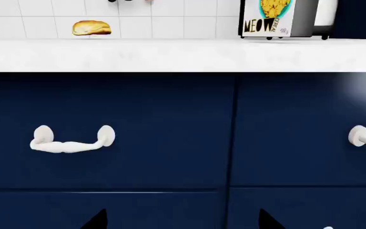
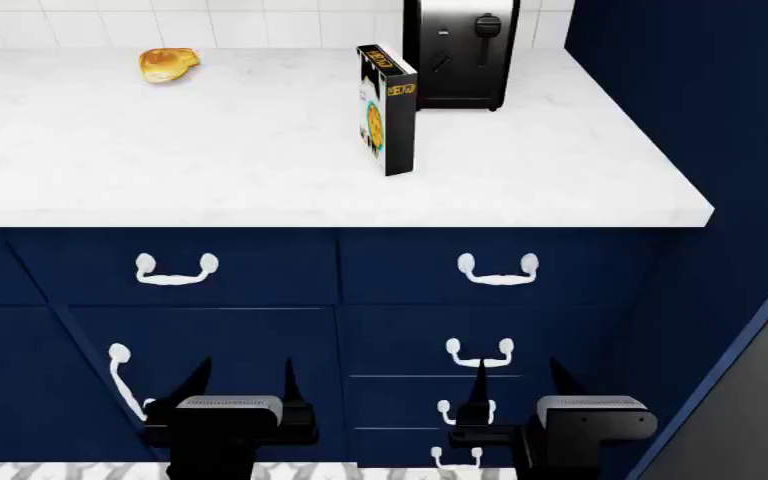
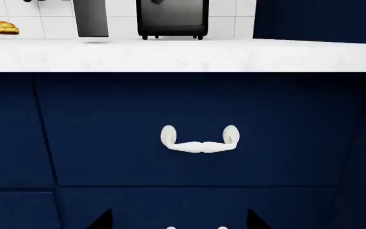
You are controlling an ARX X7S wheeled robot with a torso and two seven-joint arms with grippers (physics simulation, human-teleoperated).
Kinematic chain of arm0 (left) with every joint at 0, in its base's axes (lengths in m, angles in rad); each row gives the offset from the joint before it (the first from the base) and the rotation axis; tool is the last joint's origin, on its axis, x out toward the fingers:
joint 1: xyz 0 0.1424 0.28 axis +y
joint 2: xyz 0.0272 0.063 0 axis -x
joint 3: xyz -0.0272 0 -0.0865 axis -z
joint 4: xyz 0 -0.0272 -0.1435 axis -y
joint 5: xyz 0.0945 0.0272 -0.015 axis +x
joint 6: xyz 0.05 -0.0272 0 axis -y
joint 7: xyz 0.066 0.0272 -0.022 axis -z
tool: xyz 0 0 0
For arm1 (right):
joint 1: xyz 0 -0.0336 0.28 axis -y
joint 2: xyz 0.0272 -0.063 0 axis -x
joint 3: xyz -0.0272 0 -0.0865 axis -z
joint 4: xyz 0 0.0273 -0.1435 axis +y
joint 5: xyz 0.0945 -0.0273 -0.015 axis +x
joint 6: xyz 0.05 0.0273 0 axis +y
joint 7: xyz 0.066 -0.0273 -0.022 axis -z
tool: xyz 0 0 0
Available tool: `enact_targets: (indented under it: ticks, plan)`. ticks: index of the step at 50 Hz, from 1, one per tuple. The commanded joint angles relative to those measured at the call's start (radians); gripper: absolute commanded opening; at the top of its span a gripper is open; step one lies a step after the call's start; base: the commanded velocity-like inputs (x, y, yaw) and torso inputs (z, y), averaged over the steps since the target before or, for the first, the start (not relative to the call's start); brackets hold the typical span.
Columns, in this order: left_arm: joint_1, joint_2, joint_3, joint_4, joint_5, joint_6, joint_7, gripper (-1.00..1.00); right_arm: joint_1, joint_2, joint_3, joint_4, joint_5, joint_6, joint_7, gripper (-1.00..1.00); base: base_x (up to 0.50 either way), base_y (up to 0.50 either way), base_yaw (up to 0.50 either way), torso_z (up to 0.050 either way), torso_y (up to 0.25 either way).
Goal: Pick the cereal and bar from the counter and place them in the cabinets closest to them.
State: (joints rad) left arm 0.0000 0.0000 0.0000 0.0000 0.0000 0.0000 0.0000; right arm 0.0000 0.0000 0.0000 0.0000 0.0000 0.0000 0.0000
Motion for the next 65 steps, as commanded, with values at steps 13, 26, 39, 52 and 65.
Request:
enact_targets:
  ticks: [13,26,39,52,65]
  plan:
    - [-0.034,-0.144,0.057,0.105,-0.055,-0.288,0.063,1.0,-0.064,0.101,-0.113,-0.248,0.089,0.082,-0.07,1.0,0.0,0.0,0.0,0.038,0.034]
    - [-0.038,-0.289,0.018,-0.733,-0.014,-0.077,0.077,1.0,0.123,0.221,-0.065,-0.719,0.307,0.661,-0.081,1.0,0.0,0.0,0.0,0.05,0.046]
    - [0.241,-0.222,-0.085,-1.309,-0.035,0.199,0.014,1.0,0.455,0.252,0.086,-0.894,0.582,1.21,-0.023,1.0,0.0,0.0,0.0,0.046,0.041]
    - [0.351,-0.182,-0.244,-1.309,-0.023,0.053,0.14,1.0,0.668,0.259,0.24,-0.912,0.645,1.486,0.068,1.0,0.0,0.0,0.0,0.0,0.0]
    - [0.402,-0.187,-0.229,-1.309,-0.006,0.063,0.179,1.0,0.773,0.303,0.281,-0.939,0.856,1.569,0.242,1.0,0.15,0.0,0.0,0.0,0.0]
